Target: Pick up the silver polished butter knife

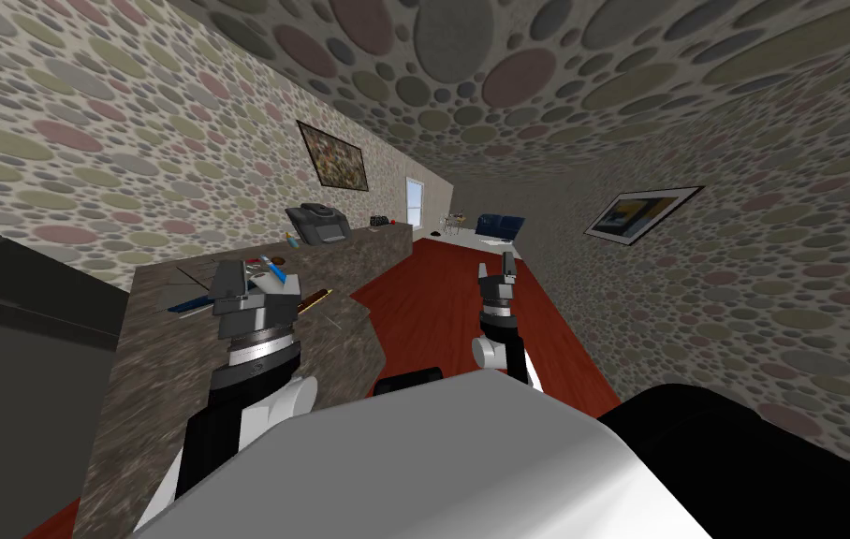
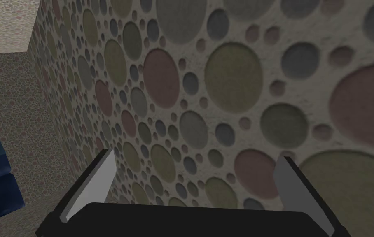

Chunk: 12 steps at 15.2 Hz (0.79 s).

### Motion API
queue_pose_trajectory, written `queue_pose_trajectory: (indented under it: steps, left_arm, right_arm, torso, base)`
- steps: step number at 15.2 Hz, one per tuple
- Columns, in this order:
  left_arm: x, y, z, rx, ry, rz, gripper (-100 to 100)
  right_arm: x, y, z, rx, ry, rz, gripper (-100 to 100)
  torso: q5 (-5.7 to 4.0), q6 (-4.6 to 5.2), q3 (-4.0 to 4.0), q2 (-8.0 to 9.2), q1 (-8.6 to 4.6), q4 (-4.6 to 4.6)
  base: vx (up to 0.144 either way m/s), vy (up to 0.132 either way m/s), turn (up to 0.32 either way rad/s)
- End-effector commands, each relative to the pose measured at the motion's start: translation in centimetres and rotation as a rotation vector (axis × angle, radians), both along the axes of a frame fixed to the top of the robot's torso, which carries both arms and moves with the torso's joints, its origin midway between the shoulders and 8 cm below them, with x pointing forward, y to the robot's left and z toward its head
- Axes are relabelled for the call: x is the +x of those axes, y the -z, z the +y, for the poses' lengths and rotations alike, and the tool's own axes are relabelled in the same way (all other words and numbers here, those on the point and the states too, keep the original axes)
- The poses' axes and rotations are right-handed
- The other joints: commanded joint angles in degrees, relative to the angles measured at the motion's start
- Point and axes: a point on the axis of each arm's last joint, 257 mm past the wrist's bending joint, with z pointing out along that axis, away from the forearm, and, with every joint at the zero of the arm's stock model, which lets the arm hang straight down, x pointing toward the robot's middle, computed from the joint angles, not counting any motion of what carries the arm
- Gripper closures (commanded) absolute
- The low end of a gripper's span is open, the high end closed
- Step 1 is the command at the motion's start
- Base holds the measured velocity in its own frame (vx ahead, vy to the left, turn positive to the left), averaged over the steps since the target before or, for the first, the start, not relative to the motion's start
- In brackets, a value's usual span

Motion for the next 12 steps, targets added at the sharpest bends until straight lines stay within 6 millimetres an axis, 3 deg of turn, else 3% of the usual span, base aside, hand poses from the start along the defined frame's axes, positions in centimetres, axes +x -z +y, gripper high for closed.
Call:
queue_pose_trajectory:
  steps: [1,6,8,9,11,12]
  left_arm:
    - [0.2,0.4,-0.1,0.027,0.011,0.020,-100]
    - [0.9,2.1,0.1,0.081,0.027,0.089,-100]
    - [1.5,3.9,0.7,0.112,0.029,0.157,-100]
    - [1.5,3.9,0.7,0.115,0.031,0.158,-100]
    - [2.1,6.2,1.8,0.141,0.026,0.241,-100]
    - [2.1,6.2,1.7,0.148,0.030,0.242,-100]
  right_arm:
    - [0.0,0.0,0.0,0.000,0.000,0.000,0]
    - [0.0,0.0,0.0,0.000,0.000,0.000,0]
    - [0.0,0.0,0.0,0.000,0.000,0.000,0]
    - [0.0,0.0,0.0,0.000,0.000,0.000,0]
    - [0.0,0.0,0.0,0.000,0.000,0.000,0]
    - [0.0,0.0,0.0,0.000,0.000,0.000,0]
  torso:
    - [0.00,0.00,0.00,0.00,0.00,0.00]
    - [0.01,0.00,0.08,0.14,0.05,0.03]
    - [0.01,0.00,0.08,0.15,0.03,0.03]
    - [0.01,0.00,0.10,0.17,0.02,0.03]
    - [0.01,0.01,0.10,0.17,0.02,0.04]
    - [0.00,0.00,0.10,0.18,0.01,0.03]
  base:
    - [0.000,0.000,0.000]
    - [-0.028,0.002,-0.020]
    - [-0.037,-0.005,-0.034]
    - [-0.041,-0.003,-0.025]
    - [-0.037,-0.007,-0.035]
    - [-0.034,-0.008,-0.037]
